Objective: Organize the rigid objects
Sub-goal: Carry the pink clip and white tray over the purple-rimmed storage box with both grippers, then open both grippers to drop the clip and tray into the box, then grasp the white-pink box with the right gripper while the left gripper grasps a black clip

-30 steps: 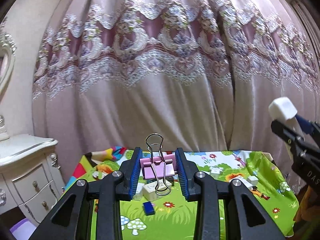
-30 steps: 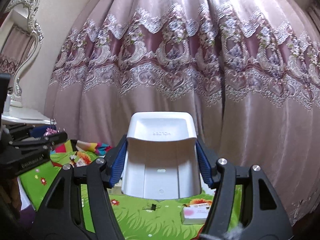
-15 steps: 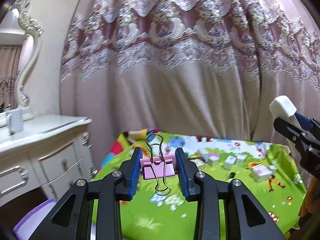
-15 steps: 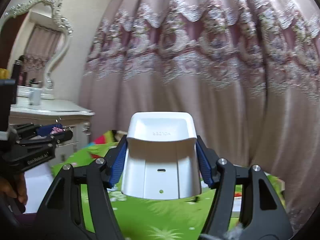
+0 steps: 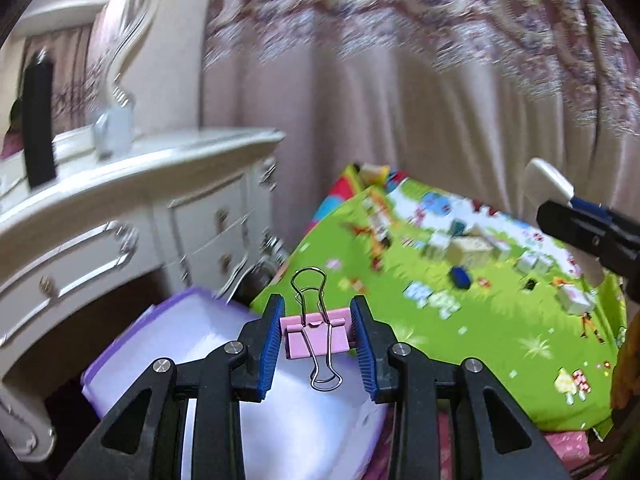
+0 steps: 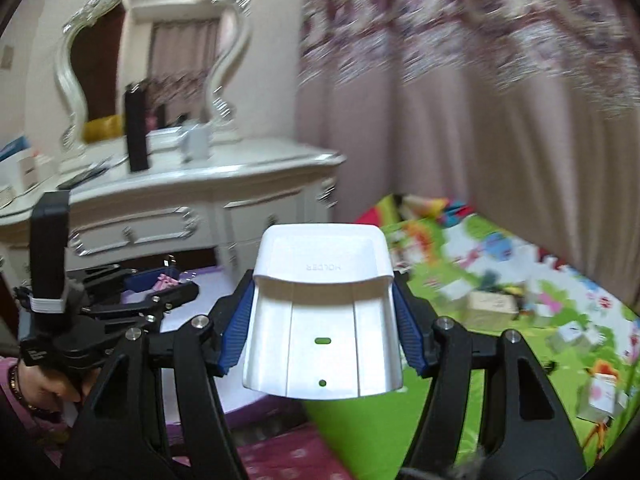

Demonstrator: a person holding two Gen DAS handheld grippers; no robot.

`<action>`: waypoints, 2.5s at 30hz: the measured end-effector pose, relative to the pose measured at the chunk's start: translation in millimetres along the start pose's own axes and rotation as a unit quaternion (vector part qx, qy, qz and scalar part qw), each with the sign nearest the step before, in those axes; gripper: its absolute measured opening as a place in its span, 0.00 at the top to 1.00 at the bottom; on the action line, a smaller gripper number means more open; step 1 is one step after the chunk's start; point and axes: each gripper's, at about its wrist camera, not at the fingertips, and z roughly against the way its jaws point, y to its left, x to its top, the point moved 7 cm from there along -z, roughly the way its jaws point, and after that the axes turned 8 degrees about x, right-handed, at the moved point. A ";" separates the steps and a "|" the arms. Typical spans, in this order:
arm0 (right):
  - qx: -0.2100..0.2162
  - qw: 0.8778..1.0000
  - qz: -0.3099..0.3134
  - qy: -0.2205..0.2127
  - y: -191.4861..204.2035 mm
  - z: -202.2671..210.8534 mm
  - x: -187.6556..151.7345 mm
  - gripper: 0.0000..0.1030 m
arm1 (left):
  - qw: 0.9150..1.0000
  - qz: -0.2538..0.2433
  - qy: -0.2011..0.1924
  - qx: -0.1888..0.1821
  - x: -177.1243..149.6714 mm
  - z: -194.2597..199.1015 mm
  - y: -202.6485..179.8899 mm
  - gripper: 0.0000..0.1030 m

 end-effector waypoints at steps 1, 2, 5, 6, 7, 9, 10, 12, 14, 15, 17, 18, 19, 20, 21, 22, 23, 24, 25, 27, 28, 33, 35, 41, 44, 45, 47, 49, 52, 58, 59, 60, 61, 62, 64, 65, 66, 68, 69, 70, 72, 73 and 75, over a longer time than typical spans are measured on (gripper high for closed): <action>0.010 1.000 0.003 0.008 6.3 -5.4 -1.1 0.35 | 1.000 0.004 0.012 0.007 -7.5 -3.7 7.4 0.66; 0.023 1.000 0.008 0.020 14.3 -14.5 -2.2 0.35 | 1.000 0.007 0.019 0.010 -12.0 -5.8 11.9 0.66; 0.060 0.996 0.021 0.065 37.3 -40.7 -10.6 0.35 | 0.998 0.028 0.047 0.012 -28.8 -12.9 28.9 0.66; 0.066 0.995 0.024 0.074 42.9 -46.0 -12.8 0.35 | 0.998 0.036 0.055 0.012 -33.3 -15.4 33.8 0.66; 0.074 0.993 0.031 0.086 50.3 -52.5 -16.9 0.35 | 0.997 0.040 0.060 0.012 -36.3 -17.0 37.5 0.66; 0.085 0.989 0.044 0.110 62.6 -62.3 -25.5 0.35 | 0.996 0.050 0.076 0.010 -43.4 -23.1 43.7 0.66; 0.092 0.987 0.051 0.124 68.7 -68.4 -30.6 0.35 | 0.994 0.060 0.088 0.008 -48.2 -27.0 47.5 0.66; 0.105 0.981 0.057 0.150 77.1 -81.4 -39.9 0.35 | 0.991 0.074 0.110 0.008 -57.4 -34.8 54.7 0.66; 0.118 0.976 0.062 0.172 85.4 -92.4 -48.1 0.35 | 0.988 0.088 0.127 0.010 -67.3 -40.7 61.6 0.66; 0.121 0.974 0.066 0.181 90.5 -95.9 -51.9 0.35 | 0.987 0.091 0.132 0.012 -70.8 -42.6 64.3 0.66; 0.128 0.970 0.073 0.194 97.4 -103.9 -59.8 0.35 | 0.985 0.099 0.142 0.017 -78.3 -44.3 71.4 0.66; 0.135 0.967 0.074 0.202 101.5 -107.9 -64.2 0.35 | 0.984 0.103 0.146 0.021 -82.3 -45.8 75.7 0.66; 0.140 0.965 0.075 0.208 105.1 -112.0 -68.4 0.35 | 0.983 0.106 0.150 0.028 -85.8 -47.1 80.2 0.66; 0.144 0.964 0.076 0.212 107.8 -115.6 -71.0 0.35 | 0.982 0.108 0.152 0.032 -88.0 -47.3 83.1 0.66; 0.148 0.962 0.079 0.217 111.2 -119.8 -74.2 0.35 | 0.981 0.111 0.154 0.038 -91.0 -47.9 88.0 0.66; 0.153 0.960 0.081 0.221 114.4 -123.1 -77.5 0.35 | 0.981 0.113 0.155 0.041 -92.1 -47.8 90.7 0.66; 0.155 0.959 0.082 0.223 117.3 -126.1 -80.4 0.35 | 0.980 0.115 0.156 0.046 -93.9 -47.5 94.4 0.66; 0.157 0.958 0.082 0.225 119.7 -127.7 -81.9 0.35 | 0.980 0.114 0.157 0.051 -94.8 -47.2 96.4 0.66; 0.160 0.958 0.081 0.226 121.6 -129.5 -83.4 0.35 | 0.979 0.112 0.158 0.058 -95.9 -47.2 98.8 0.66; 0.171 0.956 0.078 0.224 125.0 -131.0 -86.9 0.35 | 0.979 0.109 0.163 0.065 -98.1 -48.4 101.6 0.65; 0.175 0.956 0.077 0.222 125.9 -131.5 -88.6 0.35 | 0.978 0.108 0.167 0.068 -99.2 -50.6 102.5 0.63; 0.180 0.959 0.048 0.214 115.3 -134.5 -92.6 0.23 | 0.973 0.110 0.162 0.118 -96.4 -49.7 114.8 0.16; 0.184 0.962 0.013 0.200 98.7 -126.7 -88.4 0.22 | 0.975 0.110 0.151 0.118 -89.5 -46.3 113.3 0.16; 0.105 0.981 -0.038 0.161 21.8 -83.6 -85.3 0.16 | 0.987 0.060 0.122 0.086 -61.1 -43.2 70.0 0.14; 0.040 0.984 -0.079 0.155 -35.0 -53.7 -104.0 0.13 | 0.990 0.032 0.135 0.020 -53.3 -48.4 22.3 0.11; 0.014 0.983 -0.100 0.155 -60.1 -41.3 -115.5 0.12 | 0.989 0.022 0.144 -0.003 -51.8 -51.1 4.9 0.11; -0.038 0.975 -0.155 0.153 -110.0 -13.0 -143.3 0.12 | 0.985 -0.014 0.158 -0.064 -48.9 -57.2 -44.8 0.11; -0.080 0.964 -0.203 0.153 -150.6 11.4 -167.9 0.12 | 0.980 -0.060 0.160 -0.106 -47.0 -64.7 -96.3 0.11; -0.161 0.936 -0.274 0.155 -213.1 56.7 -212.9 0.12 | 0.966 -0.122 0.170 -0.154 -50.5 -78.4 -174.6 0.11; -0.272 0.888 -0.337 0.155 -298.4 127.6 -259.1 0.12 | 0.932 -0.221 0.188 -0.218 -72.0 -108.9 -324.7 0.11; -0.285 0.876 -0.354 0.160 -312.4 136.0 -268.3 0.12 | 0.928 -0.235 0.184 -0.222 -75.1 -113.5 -340.9 0.11; -0.296 0.865 -0.373 0.158 -326.0 143.3 -277.4 0.12 | 0.925 -0.251 0.179 -0.223 -80.6 -118.7 -357.4 0.11; -0.301 0.858 -0.387 0.152 -337.5 148.7 -284.0 0.12 | 0.922 -0.267 0.180 -0.217 -87.4 -125.0 -369.9 0.11; -0.303 0.853 -0.396 0.154 -347.2 150.9 -289.4 0.12 | 0.920 -0.275 0.184 -0.212 -90.4 -131.9 -376.4 0.06; -0.305 0.855 -0.391 0.153 -360.8 153.0 -293.1 0.12 | 0.921 -0.283 0.160 -0.214 -90.2 -133.4 -386.1 0.03; -0.298 0.860 -0.385 0.155 -365.6 152.4 -292.6 0.12 | 0.920 -0.279 0.163 -0.221 -91.1 -134.9 -387.8 0.00; -0.287 0.867 -0.374 0.162 -373.2 149.1 -290.1 0.12 | 0.921 -0.275 0.164 -0.224 -91.2 -136.5 -387.3 0.00; -0.278 0.882 -0.335 0.183 -388.2 143.7 -284.6 0.08 | 0.919 -0.278 0.161 -0.227 -91.6 -135.9 -387.1 0.00; -0.264 0.891 -0.307 0.205 -396.1 136.3 -287.0 0.06 | 0.920 -0.277 0.159 -0.229 -92.6 -134.9 -386.7 0.00; -0.250 0.897 -0.274 0.241 -410.7 127.5 -291.9 0.01 | 0.920 -0.277 0.158 -0.228 -93.1 -134.4 -387.0 0.00; -0.224 0.912 -0.257 0.227 -431.9 124.6 -292.9 0.00 | 0.920 -0.276 0.159 -0.230 -92.8 -135.2 -388.2 0.00; -0.215 0.917 -0.250 0.226 -442.8 121.8 -291.5 0.00 | 0.920 -0.275 0.160 -0.228 -91.1 -138.2 -389.0 0.00; -0.188 0.924 -0.233 0.239 -463.1 110.0 -285.6 0.00 | 0.921 -0.274 0.160 -0.228 -90.4 -139.0 -387.9 0.00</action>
